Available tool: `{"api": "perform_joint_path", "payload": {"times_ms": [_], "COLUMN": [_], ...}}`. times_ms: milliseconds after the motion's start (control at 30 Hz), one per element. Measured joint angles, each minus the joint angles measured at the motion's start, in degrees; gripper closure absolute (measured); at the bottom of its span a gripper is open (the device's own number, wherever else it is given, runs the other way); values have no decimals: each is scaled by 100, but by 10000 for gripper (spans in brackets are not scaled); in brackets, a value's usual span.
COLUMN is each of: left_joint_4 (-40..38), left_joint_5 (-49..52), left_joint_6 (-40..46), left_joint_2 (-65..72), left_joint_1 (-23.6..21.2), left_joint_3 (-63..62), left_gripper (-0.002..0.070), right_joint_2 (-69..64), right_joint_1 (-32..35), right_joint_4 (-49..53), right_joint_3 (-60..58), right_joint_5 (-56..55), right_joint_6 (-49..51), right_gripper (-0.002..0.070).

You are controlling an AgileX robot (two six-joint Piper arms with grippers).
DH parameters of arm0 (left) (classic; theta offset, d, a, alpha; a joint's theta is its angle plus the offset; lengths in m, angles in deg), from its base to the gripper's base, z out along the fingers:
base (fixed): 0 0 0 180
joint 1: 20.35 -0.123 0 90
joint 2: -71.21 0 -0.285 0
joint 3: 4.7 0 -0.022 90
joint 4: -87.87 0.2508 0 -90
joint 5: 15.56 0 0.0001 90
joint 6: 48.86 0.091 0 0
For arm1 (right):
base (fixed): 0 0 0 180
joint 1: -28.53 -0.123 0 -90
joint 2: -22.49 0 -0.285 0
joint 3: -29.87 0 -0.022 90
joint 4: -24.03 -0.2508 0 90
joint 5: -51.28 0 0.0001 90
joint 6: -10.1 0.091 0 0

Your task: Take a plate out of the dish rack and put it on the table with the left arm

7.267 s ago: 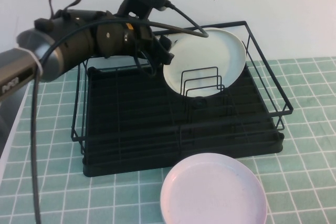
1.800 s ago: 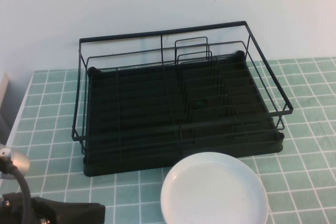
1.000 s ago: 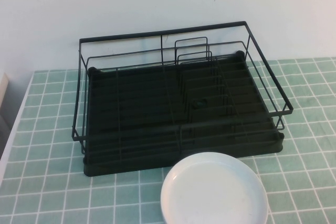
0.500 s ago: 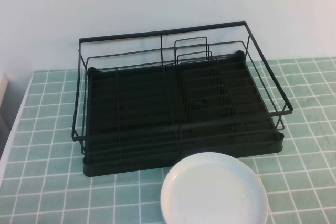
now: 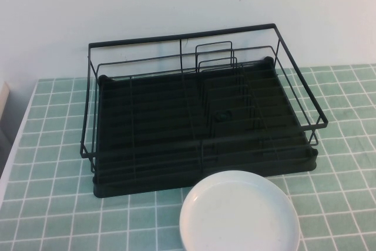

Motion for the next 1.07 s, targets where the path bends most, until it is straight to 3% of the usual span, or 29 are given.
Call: {"api": "perform_joint_path", "payload": {"times_ms": [1067], "left_joint_4": [185], "left_joint_5": [20], "left_joint_6": [12], "left_joint_2": [0], "left_joint_1": [-114], "left_joint_3": [-8], "left_gripper": [677], "right_joint_2": [0], "right_joint_1": [0], "right_joint_4": [0], "right_joint_3": [0], "right_joint_5": [0], "right_joint_6": [0], "right_gripper": [678]}}
